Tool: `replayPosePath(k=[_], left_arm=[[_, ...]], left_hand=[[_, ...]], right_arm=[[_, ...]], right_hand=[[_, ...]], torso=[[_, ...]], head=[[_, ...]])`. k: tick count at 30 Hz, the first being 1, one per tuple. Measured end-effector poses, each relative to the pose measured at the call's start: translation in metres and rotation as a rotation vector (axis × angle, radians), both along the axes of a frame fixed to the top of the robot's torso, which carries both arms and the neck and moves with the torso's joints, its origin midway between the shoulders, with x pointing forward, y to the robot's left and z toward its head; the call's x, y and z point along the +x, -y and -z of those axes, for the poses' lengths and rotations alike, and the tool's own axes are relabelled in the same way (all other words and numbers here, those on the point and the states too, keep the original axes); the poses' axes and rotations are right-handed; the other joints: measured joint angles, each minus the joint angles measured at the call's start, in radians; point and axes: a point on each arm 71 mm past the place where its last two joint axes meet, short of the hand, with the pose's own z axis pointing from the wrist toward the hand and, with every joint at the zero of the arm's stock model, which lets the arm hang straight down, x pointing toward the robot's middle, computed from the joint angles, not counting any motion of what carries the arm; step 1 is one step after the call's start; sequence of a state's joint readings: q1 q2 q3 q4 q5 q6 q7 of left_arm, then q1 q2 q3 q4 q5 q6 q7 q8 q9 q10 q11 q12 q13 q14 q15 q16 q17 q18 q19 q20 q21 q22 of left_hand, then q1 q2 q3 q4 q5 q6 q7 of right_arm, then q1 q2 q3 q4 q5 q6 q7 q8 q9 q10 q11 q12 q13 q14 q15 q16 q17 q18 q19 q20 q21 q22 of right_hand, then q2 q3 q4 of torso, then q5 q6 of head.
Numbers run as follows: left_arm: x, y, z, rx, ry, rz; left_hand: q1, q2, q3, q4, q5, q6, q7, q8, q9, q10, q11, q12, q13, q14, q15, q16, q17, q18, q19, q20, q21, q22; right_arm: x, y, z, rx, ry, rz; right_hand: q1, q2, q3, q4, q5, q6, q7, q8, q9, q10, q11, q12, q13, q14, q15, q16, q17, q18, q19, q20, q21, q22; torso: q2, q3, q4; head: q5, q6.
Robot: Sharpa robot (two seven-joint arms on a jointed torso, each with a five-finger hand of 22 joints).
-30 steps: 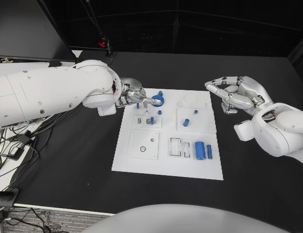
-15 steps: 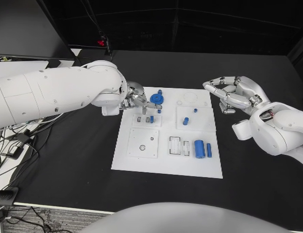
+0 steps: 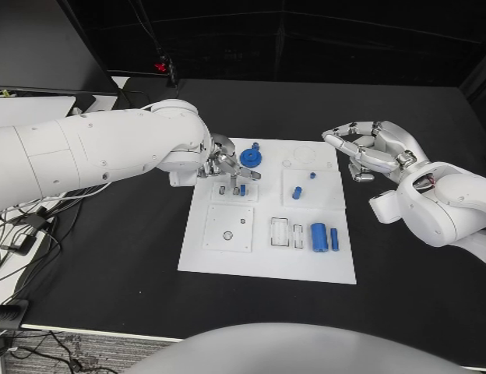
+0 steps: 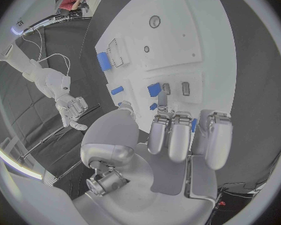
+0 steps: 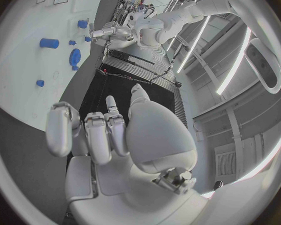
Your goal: Assemble the parts on the task board
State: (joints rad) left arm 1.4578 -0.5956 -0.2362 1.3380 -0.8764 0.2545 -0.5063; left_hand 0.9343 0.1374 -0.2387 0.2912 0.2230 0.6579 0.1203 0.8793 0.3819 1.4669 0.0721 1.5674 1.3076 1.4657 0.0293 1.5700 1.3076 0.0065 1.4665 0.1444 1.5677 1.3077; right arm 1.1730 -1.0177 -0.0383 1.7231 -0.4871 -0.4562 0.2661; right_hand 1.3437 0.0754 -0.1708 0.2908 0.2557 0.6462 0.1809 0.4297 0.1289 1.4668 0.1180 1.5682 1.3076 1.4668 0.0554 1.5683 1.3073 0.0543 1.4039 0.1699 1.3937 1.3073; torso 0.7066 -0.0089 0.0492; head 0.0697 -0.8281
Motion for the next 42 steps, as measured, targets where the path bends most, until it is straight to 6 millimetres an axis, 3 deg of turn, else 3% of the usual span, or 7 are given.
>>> replayPosePath(k=[6,24,26,42], left_arm=[[0.000,0.004,0.006,0.016,-0.011,-0.006],[0.002,0.005,0.012,0.043,-0.022,-0.027],[0.002,0.005,0.012,0.045,-0.022,-0.028],[0.001,0.008,0.019,0.048,-0.034,-0.029]], left_hand=[[0.014,0.001,0.000,0.000,0.006,0.003,-0.004,-0.009,0.003,0.001,-0.001,0.000,0.000,0.000,0.000,0.000,0.000,0.000,0.000,0.000,0.000,0.000],[0.075,0.043,0.000,0.000,0.044,0.023,-0.009,-0.040,0.022,0.001,-0.009,0.000,0.000,0.000,-0.007,0.000,0.000,0.000,0.000,-0.007,0.000,0.000],[0.088,0.043,0.000,0.000,0.050,0.027,-0.012,-0.045,0.026,-0.002,-0.012,0.000,0.000,0.000,-0.014,0.000,0.000,0.000,0.000,-0.007,0.000,0.000],[0.142,0.055,0.006,0.000,0.080,0.034,-0.013,-0.064,0.042,0.001,-0.015,0.000,0.000,0.000,-0.014,0.000,0.000,0.000,0.000,-0.014,0.000,0.000]], right_arm=[[0.000,0.000,0.000,0.000,0.000,0.001],[0.000,0.001,0.000,0.000,0.000,0.002],[0.000,0.001,0.000,0.000,0.000,0.002],[0.000,0.001,0.000,-0.002,-0.003,0.004]], right_hand=[[0.004,0.004,0.000,0.000,0.004,-0.005,-0.002,0.005,0.001,0.000,0.000,0.000,0.000,0.000,0.000,0.000,0.001,0.000,0.000,0.000,0.000,0.000],[0.008,0.008,-0.003,-0.003,0.009,-0.012,-0.002,0.012,0.001,-0.004,0.004,0.000,0.000,0.000,0.000,0.000,0.001,0.000,0.000,0.000,0.000,0.000],[0.008,0.008,-0.003,-0.003,0.009,-0.012,-0.003,0.012,0.001,-0.004,0.004,0.000,0.000,0.000,0.000,0.000,0.001,0.000,0.000,0.000,0.000,0.000],[0.008,0.008,-0.005,0.000,0.009,-0.012,-0.003,0.017,0.001,-0.004,0.004,0.000,0.000,0.000,0.000,0.000,0.000,0.000,0.000,0.000,0.000,0.000]], torso=[[0.000,0.0000,0.0019],[-0.001,-0.0001,0.0029],[-0.001,-0.0001,0.0029],[-0.001,0.0002,0.0019]], head=[[-0.003,-0.003],[-0.005,-0.013],[-0.006,-0.014],[-0.010,-0.019]])
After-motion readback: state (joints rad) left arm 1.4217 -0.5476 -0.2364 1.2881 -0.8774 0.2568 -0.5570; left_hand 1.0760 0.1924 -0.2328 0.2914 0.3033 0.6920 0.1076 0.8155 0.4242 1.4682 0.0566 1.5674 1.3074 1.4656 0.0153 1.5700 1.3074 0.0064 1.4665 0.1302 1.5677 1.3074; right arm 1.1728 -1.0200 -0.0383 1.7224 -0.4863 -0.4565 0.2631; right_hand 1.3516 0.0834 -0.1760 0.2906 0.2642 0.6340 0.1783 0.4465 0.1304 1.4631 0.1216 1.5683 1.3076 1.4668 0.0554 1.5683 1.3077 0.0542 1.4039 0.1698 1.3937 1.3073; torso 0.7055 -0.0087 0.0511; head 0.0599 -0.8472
